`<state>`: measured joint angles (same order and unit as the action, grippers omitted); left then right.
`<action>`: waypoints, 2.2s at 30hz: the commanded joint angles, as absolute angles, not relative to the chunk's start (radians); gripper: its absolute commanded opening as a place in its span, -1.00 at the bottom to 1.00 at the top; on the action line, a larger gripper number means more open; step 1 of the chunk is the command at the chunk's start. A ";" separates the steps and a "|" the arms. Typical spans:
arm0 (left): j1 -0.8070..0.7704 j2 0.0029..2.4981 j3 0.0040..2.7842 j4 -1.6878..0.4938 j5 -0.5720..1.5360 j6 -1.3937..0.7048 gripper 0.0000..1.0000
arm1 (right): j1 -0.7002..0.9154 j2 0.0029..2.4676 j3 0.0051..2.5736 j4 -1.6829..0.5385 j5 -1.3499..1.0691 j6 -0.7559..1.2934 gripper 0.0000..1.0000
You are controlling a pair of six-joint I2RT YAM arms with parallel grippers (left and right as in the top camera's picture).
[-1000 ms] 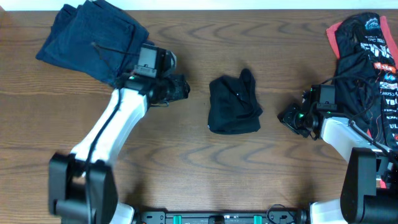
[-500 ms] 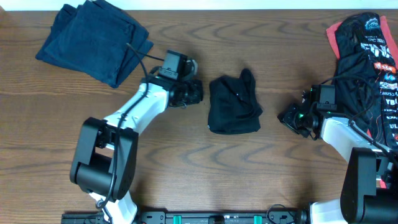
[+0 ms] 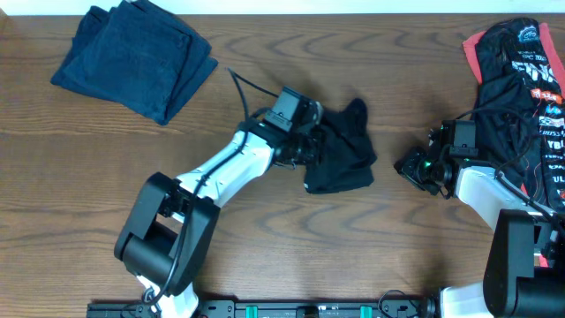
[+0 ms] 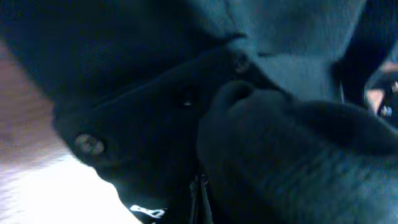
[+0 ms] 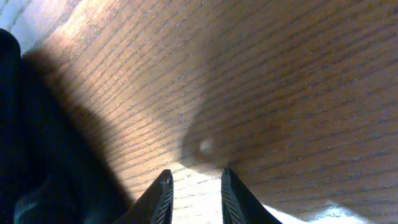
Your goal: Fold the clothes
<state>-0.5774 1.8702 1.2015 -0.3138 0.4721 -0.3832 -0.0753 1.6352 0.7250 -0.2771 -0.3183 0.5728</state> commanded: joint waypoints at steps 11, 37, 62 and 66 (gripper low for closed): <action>-0.685 1.828 1.216 -0.305 0.487 -0.352 -0.88 | -0.089 1.645 0.708 -0.280 -0.292 0.560 -0.45; -0.749 1.835 1.216 -0.129 0.486 -0.414 -0.88 | -0.132 1.638 0.708 -0.284 -0.312 0.558 -0.49; -0.801 1.804 1.216 0.013 0.542 -0.479 -0.79 | -0.307 1.034 0.708 -0.453 -0.709 0.450 -0.24; -0.766 1.640 1.216 -0.146 0.429 -0.465 -0.76 | -0.305 1.046 0.708 -0.406 -0.764 0.459 -0.26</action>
<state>-0.7982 1.7626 1.2018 -0.0788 0.5045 -0.4881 -0.3008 1.0393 0.7109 -0.4202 -0.6731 0.4519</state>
